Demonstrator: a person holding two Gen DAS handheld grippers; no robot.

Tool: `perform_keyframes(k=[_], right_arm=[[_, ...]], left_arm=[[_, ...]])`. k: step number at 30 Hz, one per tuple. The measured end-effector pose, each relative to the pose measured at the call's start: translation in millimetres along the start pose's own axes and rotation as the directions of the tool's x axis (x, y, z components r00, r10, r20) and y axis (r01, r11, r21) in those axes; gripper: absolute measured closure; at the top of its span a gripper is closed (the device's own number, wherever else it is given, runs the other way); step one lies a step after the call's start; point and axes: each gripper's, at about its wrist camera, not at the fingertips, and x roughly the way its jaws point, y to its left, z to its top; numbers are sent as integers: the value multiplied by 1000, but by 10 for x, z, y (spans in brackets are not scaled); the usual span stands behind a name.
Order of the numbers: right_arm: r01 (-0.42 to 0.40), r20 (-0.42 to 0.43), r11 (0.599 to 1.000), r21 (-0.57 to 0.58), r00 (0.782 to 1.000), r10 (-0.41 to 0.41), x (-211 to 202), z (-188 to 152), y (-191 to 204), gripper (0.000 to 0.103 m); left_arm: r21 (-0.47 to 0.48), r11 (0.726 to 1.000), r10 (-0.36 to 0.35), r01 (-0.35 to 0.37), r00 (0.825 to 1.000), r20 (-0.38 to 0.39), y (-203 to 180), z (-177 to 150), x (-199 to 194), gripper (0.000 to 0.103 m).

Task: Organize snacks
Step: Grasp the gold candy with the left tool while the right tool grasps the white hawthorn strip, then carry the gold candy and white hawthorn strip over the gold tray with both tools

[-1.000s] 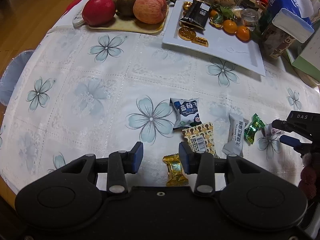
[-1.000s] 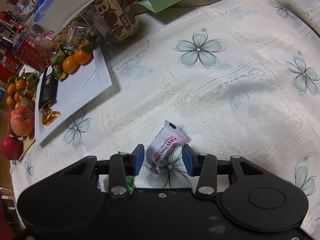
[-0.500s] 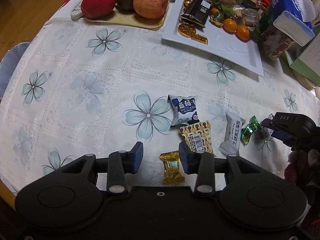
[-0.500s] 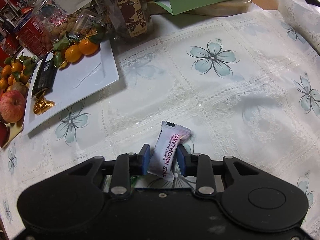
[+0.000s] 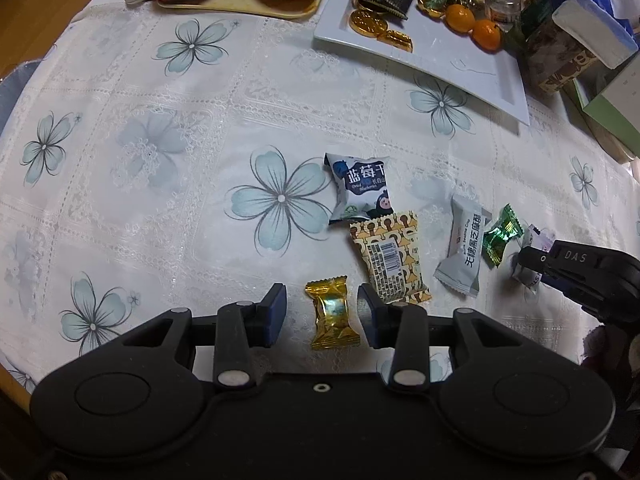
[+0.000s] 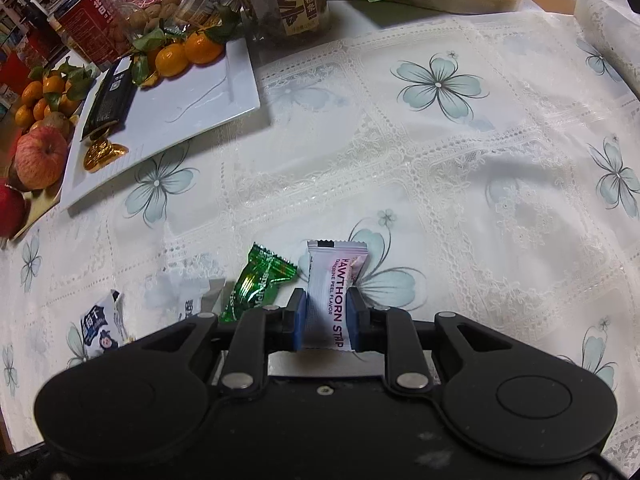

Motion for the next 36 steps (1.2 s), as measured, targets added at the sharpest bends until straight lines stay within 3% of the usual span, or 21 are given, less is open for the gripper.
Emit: perform_keyframes(k=[19, 22, 26, 36], right_arm=[[-63, -42, 998, -28, 997, 62, -212, -107, -42, 80], [-69, -44, 997, -36, 997, 68, -223, -126, -30, 80], [-74, -50, 996, -45, 996, 71, -225, -146, -22, 80], [-74, -57, 996, -53, 996, 71, -264, -151, -60, 80]], left_arm=[[20, 998, 60, -58, 996, -72, -137, -44, 287, 55], [10, 998, 63, -62, 995, -82, -127, -44, 325, 61], [11, 998, 63, -63, 994, -87, -135, -41, 362, 78], [39, 997, 74, -72, 994, -74, -166, -73, 289, 79]])
